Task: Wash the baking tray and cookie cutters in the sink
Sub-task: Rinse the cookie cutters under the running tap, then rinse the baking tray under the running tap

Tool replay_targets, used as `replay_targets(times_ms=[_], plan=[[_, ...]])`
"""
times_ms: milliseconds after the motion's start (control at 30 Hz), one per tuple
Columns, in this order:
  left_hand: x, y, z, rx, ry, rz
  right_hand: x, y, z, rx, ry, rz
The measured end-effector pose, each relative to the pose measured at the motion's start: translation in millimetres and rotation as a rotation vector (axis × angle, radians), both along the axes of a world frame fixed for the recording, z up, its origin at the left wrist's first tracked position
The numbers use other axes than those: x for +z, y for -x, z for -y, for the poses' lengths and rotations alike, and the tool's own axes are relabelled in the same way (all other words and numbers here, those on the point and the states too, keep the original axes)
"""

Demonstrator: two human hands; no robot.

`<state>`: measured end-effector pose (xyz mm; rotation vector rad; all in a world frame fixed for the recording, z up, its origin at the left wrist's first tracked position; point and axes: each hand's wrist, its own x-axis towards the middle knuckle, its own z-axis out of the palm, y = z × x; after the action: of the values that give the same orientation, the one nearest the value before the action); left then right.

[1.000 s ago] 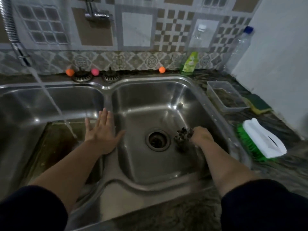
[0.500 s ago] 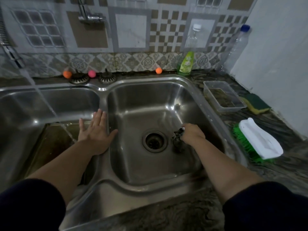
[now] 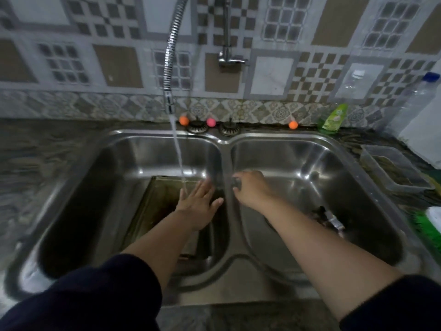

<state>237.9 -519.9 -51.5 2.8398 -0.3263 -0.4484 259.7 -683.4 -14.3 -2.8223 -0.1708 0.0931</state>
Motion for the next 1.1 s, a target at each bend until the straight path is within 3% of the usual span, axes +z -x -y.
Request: replay_targets(times_ms=[100,300,567,967,1100], plan=[[-6.1,1.6,-57.5,0.087,-0.031,-0.074,-8.0,4.7,-50.1,0.080,0.043,0.024],[-32.7,-6.7,-146.2,0.186,-0.010,-0.145,-47.2,9.7,-111.4,0.190,0.085,-0.187],[-64.2,-27.7,-177.5,0.277,0.138,-0.243,-97.8,4.5,-136.7,-0.199,-0.129,-0.492],[-88.1,-39.4,-177.8,0.351,0.272,-0.237,-124.1,5.0,-138.3,-0.224,-0.193,-0.425],[-84.4,-36.9,-167.3,0.441,0.408,-0.250,-126.1,5.8,-136.9,-0.217,-0.209,-0.416]])
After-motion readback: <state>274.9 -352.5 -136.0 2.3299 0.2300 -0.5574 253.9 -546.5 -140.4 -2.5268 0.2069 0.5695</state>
